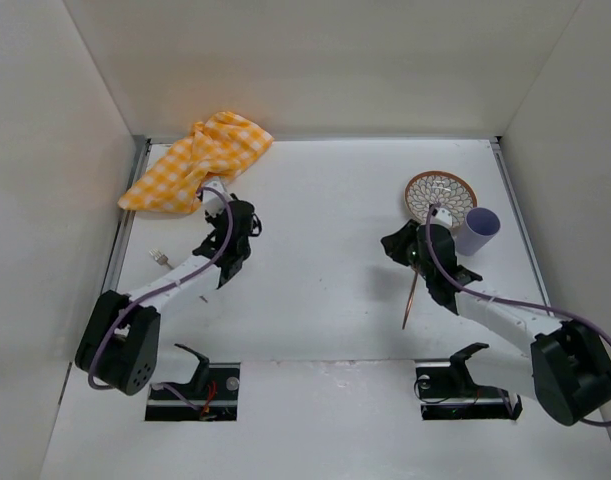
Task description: Set the dinner table for one person
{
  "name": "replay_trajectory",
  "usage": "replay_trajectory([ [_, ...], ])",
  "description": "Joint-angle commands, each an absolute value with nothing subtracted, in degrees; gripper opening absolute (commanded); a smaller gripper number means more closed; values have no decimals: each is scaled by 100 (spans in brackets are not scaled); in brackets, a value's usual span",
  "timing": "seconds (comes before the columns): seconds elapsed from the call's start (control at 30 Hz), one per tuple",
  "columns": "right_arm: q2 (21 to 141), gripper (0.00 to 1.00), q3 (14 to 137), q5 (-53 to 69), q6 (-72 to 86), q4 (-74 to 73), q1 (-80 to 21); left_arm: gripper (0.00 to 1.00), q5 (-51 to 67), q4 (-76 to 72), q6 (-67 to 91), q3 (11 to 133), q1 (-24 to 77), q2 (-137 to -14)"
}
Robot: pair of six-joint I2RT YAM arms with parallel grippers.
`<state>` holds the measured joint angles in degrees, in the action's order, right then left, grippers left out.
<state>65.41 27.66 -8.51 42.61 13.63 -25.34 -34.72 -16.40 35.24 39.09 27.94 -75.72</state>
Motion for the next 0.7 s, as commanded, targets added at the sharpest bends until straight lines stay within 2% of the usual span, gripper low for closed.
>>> replay_trajectory([
  [0.0,6566,30,3006,-870,4192,1511,-2632,27,-3515,-2048,3752,4384,2326,-7602],
  [0.07,6592,41,2997,-879,4192,1582,-2676,32,-3533,-1943,3849,4665,2097,-7786],
  [0.1,6627,47,2997,-879,4192,1599,-2685,38,-3542,-1873,3867,4885,1948,-7944],
  [0.17,6671,53,3014,-844,4192,1608,-2711,54,-3551,-1784,3902,5289,1658,-8278],
  [0.23,6671,56,3023,-861,4192,1608,-2764,65,-3542,-1767,3920,5588,1447,-8576],
  [0.33,6653,59,3041,-879,4166,1608,-2834,75,-3507,-1644,4007,6124,1165,-9087],
  [0.43,6662,60,3076,-879,4148,1582,-2896,81,-3393,-1267,4244,6730,945,-9596],
  [0.67,6776,61,3155,-844,4096,1574,-3010,84,-2909,-449,4877,8032,672,-10765],
])
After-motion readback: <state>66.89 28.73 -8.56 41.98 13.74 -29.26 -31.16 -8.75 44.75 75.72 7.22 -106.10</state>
